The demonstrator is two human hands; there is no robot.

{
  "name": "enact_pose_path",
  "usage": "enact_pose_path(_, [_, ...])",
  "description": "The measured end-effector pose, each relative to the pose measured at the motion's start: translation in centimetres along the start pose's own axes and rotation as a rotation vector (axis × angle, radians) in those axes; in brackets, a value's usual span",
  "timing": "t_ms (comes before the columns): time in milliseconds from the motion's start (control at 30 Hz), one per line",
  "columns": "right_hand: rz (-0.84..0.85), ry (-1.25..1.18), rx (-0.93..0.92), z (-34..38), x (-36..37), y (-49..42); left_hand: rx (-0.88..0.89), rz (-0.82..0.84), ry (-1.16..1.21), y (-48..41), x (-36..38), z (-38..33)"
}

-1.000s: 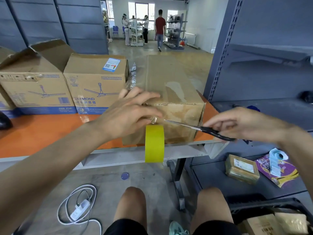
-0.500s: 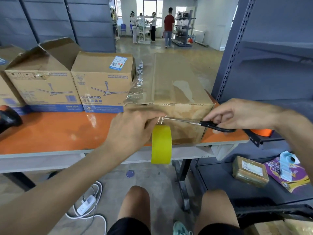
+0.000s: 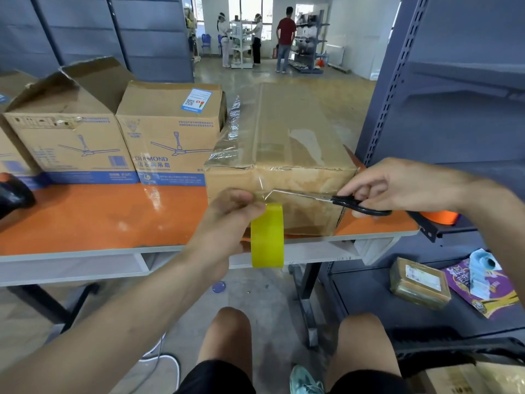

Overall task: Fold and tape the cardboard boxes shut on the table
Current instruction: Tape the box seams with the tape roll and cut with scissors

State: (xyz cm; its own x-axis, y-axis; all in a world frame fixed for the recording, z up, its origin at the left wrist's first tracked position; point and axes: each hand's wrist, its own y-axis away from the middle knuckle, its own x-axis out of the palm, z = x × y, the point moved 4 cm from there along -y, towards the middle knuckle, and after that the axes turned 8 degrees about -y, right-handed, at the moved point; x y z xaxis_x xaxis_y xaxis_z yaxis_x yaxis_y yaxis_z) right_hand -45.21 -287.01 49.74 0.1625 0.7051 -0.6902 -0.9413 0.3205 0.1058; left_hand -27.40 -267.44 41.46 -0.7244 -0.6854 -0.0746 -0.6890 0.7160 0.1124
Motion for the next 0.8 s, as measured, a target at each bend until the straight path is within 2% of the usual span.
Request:
enact_pose_path(133, [0.013,0.033,0.005,0.0,-0.1,-0.1,-0.041,0.006,-0.069,-0.8,-0.2,-1.0])
enact_pose_path(400, [0.074,-0.027,0.046,0.0,-0.2,0.9,-0.011,-0.060,-0.174,-1.6,-0.4,-2.0])
enact_pose_path(800, [0.038,-0.024,0.050,0.8,-0.5,0.0,-0.004,-0.121,-0.237,-1.8,-0.1,-2.2])
